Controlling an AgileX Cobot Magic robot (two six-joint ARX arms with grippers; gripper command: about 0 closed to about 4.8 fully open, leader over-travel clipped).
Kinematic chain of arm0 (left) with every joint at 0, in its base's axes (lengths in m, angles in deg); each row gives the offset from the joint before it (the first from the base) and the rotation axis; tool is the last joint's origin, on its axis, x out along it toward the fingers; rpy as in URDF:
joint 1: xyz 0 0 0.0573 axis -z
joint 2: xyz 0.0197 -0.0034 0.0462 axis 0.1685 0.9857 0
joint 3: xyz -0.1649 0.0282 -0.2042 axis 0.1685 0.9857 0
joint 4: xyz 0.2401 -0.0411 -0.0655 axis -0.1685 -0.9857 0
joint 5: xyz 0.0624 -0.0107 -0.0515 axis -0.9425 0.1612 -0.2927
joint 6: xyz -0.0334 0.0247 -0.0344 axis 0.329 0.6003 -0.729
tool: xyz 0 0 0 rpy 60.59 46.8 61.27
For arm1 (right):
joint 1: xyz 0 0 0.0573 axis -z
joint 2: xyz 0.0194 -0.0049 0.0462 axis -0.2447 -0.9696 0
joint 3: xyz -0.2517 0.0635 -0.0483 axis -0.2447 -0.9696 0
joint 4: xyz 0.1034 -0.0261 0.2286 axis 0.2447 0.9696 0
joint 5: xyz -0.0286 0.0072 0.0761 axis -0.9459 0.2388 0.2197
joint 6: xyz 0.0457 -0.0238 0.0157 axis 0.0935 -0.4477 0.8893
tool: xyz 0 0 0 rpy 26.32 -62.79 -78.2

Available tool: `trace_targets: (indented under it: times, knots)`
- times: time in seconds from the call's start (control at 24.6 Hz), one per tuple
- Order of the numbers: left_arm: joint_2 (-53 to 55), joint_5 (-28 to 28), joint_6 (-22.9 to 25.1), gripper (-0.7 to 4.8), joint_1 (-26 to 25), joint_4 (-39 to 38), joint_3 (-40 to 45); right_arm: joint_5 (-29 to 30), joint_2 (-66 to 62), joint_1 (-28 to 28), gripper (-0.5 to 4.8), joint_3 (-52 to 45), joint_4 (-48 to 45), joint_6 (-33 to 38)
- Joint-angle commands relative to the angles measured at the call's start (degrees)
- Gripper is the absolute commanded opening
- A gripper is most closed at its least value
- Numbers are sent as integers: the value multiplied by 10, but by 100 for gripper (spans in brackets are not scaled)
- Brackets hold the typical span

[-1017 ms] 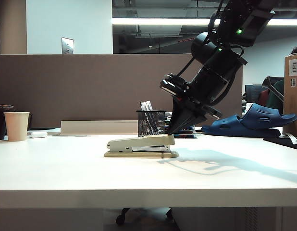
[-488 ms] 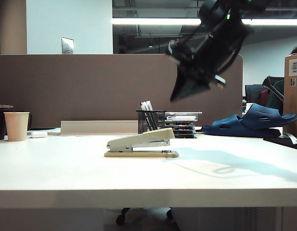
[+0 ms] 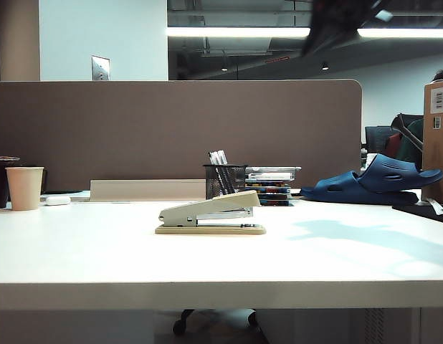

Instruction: Press the stapler down.

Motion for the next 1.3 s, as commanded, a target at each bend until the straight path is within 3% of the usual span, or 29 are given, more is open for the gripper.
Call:
trace_targets:
  times: [0.04,0.33,0.77,1.3]
  knots:
    - [0,-28,2,-5,0,8,-1,-31,53,17,-9,2,13,-19]
    - [0,-103,2,-5,0,9,-1,-73,154,63,-9,-9,38,-39]
    - [0,-144,2,-5,0,37,-1,-104,426,128,-9,-252,-14,-32]
    - [0,-155,2,-5,0,51,-1,-76,666,129,-9,-484,-54,-4]
